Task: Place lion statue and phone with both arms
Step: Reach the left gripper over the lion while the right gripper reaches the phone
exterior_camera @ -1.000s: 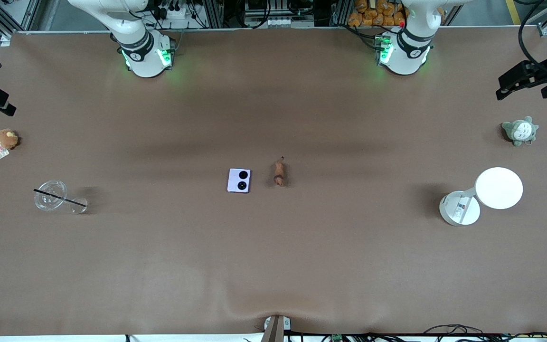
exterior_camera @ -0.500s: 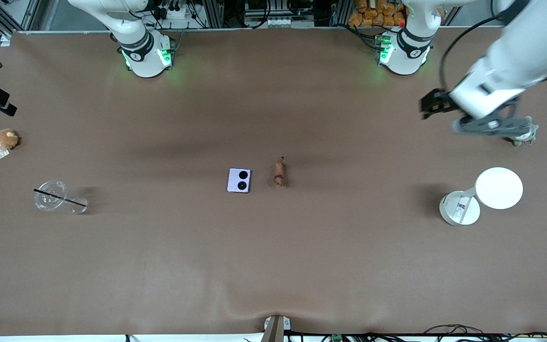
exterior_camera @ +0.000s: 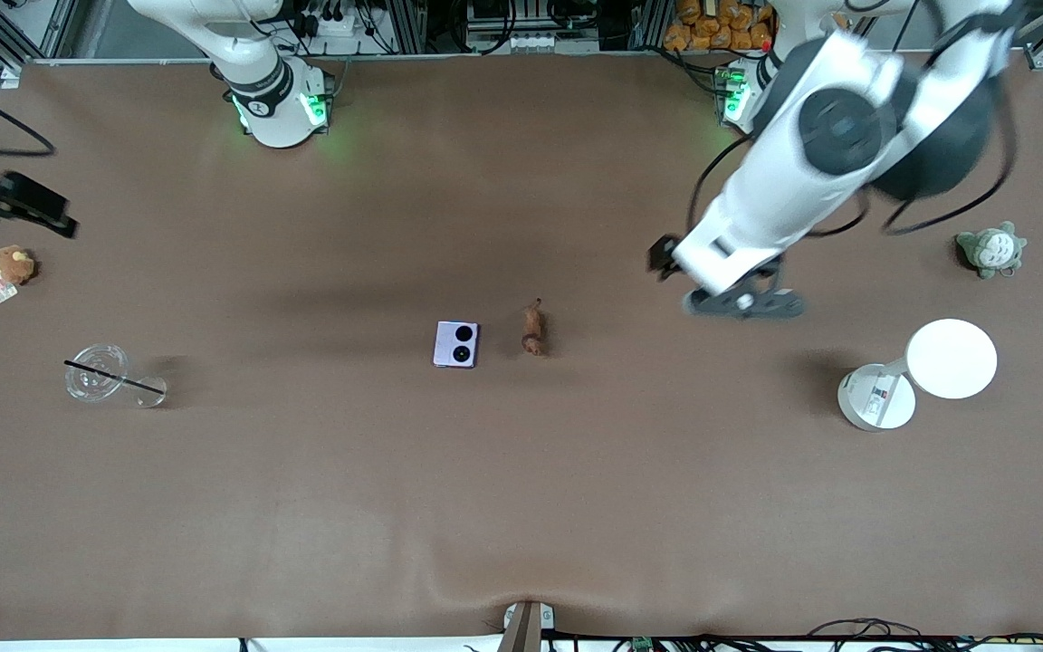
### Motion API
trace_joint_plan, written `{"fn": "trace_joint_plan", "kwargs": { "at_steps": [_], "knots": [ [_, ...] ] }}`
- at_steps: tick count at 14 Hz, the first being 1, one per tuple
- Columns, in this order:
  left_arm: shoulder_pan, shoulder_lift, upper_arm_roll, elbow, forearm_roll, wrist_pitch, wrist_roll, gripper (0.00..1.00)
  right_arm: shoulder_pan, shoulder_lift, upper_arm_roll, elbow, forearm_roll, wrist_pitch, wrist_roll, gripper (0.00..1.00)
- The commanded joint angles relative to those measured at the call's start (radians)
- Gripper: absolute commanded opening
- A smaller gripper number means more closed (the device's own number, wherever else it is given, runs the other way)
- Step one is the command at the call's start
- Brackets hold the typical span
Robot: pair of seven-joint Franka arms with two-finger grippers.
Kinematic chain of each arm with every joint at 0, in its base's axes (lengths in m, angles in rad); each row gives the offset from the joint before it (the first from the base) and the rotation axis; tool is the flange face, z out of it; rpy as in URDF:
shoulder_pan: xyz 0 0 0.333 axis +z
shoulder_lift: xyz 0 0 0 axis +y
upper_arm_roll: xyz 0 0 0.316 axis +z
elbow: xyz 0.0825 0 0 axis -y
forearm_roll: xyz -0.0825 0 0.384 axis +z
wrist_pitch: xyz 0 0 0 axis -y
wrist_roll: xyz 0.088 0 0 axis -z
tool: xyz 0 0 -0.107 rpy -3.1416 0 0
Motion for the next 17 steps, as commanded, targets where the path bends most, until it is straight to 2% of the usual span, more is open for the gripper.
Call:
{"fn": "trace_joint_plan", "kwargs": {
  "at_steps": [1,4,9,17],
  "knots": [
    [-0.105,0.169,0.002,0.092,0.119,0.076,-0.191,1.0,0.016,0.049,-0.001,0.031,0.005,0.002,-0.004,1.0],
    [-0.188,0.312,0.011,0.205,0.15,0.098,-0.315,1.0,0.066,0.049,-0.002,0.036,-0.004,0.002,-0.005,1.0],
    [-0.295,0.459,0.015,0.201,0.302,0.273,-0.458,1.0,0.074,0.152,-0.001,0.036,0.006,0.002,-0.004,1.0],
    [-0.34,0.541,0.019,0.196,0.335,0.347,-0.474,1.0,0.178,0.169,-0.001,0.036,0.008,0.005,0.01,1.0]
  ]
}}
